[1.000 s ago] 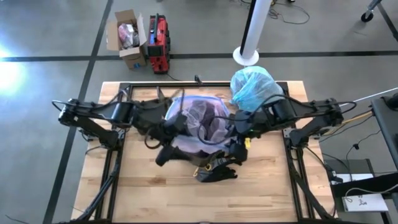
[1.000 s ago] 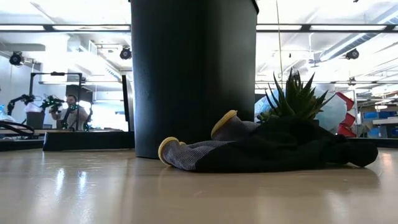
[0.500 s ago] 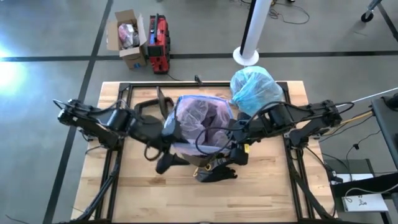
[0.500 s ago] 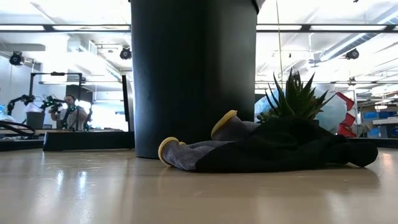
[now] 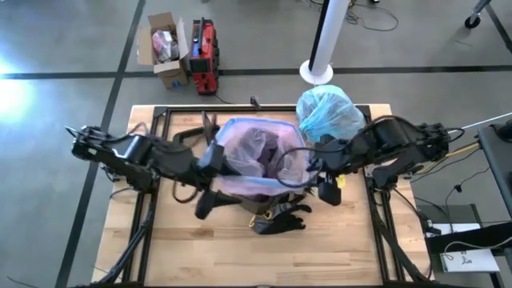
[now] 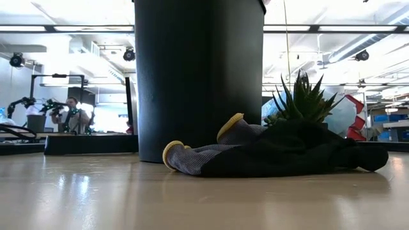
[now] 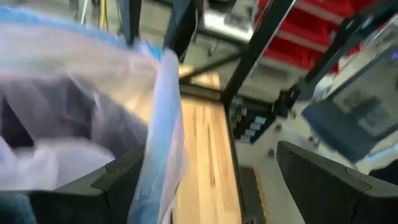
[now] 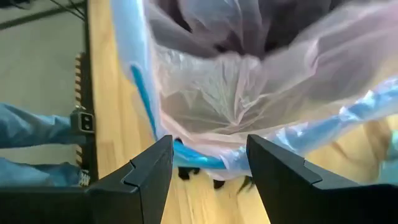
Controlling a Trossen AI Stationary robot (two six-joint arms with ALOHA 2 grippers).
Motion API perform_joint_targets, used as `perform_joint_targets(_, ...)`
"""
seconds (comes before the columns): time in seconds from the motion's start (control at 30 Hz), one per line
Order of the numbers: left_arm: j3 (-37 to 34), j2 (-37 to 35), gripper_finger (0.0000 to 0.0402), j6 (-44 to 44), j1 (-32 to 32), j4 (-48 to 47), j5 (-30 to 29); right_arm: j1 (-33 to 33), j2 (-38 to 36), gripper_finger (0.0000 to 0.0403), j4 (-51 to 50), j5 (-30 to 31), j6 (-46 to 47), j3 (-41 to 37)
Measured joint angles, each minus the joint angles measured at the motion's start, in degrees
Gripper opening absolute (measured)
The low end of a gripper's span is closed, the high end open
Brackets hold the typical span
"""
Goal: Place trash/remove bag and relplace
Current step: Insert the trash bag into the trash bin
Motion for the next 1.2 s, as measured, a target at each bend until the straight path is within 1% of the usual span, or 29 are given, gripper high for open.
perform_joint_targets(0.1,0.9,-1.6,0.0312,1.0,0.0,0.1,-0.3,0.0,0.1,0.0192,2.2,1.0,-1.9,2.4)
perform_joint_targets(0.2,0.9,-2.2,0.0312,1.8,0.0,-0.2,-1.8,0.0,0.2,0.0192,5.1,2.0,-4.2,2.7)
perform_joint_targets(0.4,-0.1,-0.7,0.0312,2.4,0.0,-1.5,-4.9,0.0,2.0,0.0192,7.3,2.5,-5.7,2.5)
perform_joint_targets(0.53,-0.9,1.2,0.0321,4.3,0.0,-1.1,-6.2,0.0,4.2,0.0192,12.8,5.8,-6.4,2.5)
perform_joint_targets(0.67,-0.9,2.6,0.0332,7.6,0.0,2.4,-6.3,0.0,7.5,0.0192,20.4,13.0,-6.4,2.5)
perform_joint_targets(0.73,-0.7,2.8,0.0336,8.8,0.0,3.6,-6.3,-0.1,9.1,0.0192,21.8,13.4,-6.9,2.5)
perform_joint_targets(0.83,1.0,2.1,0.034,9.4,0.0,4.2,-7.0,0.0,11.1,0.0192,20.1,11.0,-6.7,2.5)
perform_joint_targets(0.93,4.0,0.5,0.0341,9.5,-0.5,3.1,-7.4,0.7,11.9,0.0192,15.5,7.2,-6.4,2.5)
perform_joint_targets(1.03,7.2,-1.3,0.0341,9.5,-1.1,2.1,-8.1,1.7,11.9,0.0192,9.9,5.5,-5.6,2.5)
perform_joint_targets(1.1,8.8,-2.8,0.0341,9.7,-1.7,0.8,-10.0,2.5,11.3,0.0192,6.2,5.3,-4.6,2.5)
perform_joint_targets(1.2,10.1,-5.6,0.034,10.4,-3.0,-2.6,-15.5,3.4,9.2,0.0192,1.7,5.4,-2.7,3.5)
